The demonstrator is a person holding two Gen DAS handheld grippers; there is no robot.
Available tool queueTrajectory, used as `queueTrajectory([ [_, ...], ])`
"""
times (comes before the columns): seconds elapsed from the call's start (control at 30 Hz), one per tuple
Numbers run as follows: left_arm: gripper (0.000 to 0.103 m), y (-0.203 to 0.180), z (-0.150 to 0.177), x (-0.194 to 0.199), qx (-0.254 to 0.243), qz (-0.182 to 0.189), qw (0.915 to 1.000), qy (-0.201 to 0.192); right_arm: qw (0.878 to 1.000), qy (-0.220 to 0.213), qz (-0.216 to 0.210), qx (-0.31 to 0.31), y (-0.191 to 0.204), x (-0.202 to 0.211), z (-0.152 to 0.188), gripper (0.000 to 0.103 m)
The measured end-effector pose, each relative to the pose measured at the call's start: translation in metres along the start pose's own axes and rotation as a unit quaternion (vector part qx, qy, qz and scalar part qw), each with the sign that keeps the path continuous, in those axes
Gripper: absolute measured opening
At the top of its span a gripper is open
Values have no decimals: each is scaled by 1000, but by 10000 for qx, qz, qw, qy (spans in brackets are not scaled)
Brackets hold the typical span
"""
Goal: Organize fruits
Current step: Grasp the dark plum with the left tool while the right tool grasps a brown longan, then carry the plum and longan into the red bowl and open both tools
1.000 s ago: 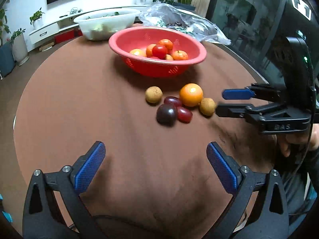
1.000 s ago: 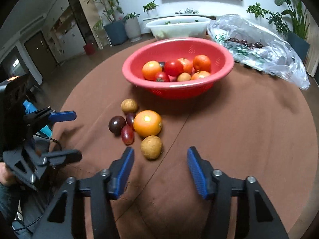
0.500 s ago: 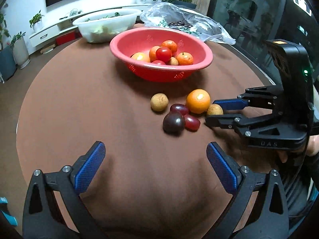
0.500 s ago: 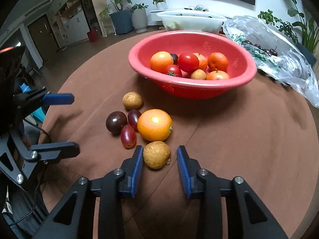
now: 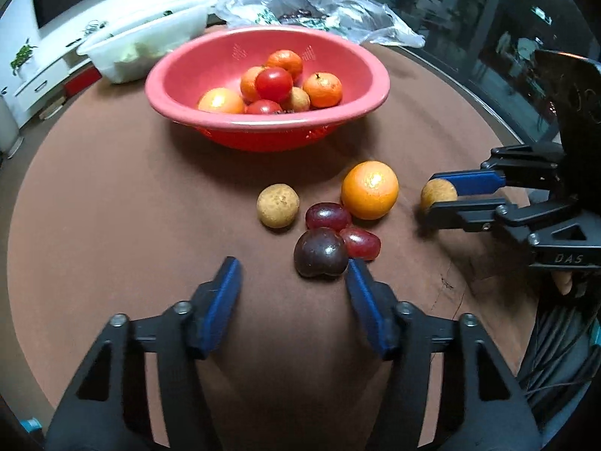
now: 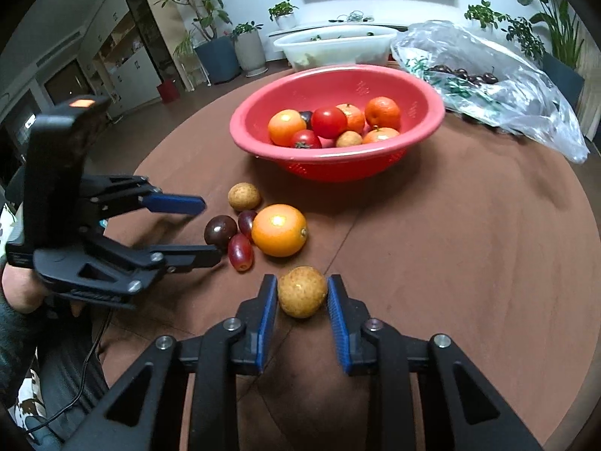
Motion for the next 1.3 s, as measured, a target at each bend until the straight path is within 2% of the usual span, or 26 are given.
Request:
queueTrajectory([
  [0.1, 47, -1, -4, -1, 16, 202, 9998, -22, 10000, -20, -23, -36, -2, 0, 0, 30],
  [0.27, 46, -3, -8, -4, -74, 312, 9995, 22, 10000, -35, -38, -76, -4, 0, 3, 30],
  [0.33, 41, -4, -9, -4, -100, 420, 9991, 34, 9999, -41, -36, -93, -4, 1, 3, 30],
  [0.4, 27, -9, -9, -5, -137, 574, 9982, 62, 9999, -46, -37, -102, -3, 2, 4, 30],
  [0.77, 25, -8, -7, -3, 57, 553, 9985, 3, 9998, -107, -73, -171, -4, 6, 3, 30],
  [1.1, 25, 1, 4, 17, 291, 500, 9981, -198, 9995, -159, -123, -229, -4, 10, 3, 30],
  [1.3, 25, 5, -8, 37, 370, 465, 9972, -451, 9988, -312, -94, -368, -13, 22, -8, 30],
])
Point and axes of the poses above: each gripper's, at about its wrist camera, not at the fingertips, and x roughly against the way its jaws point, y to its left, z to its underside, the point moved 9 cm from there along -x, roughly the way its jaws point
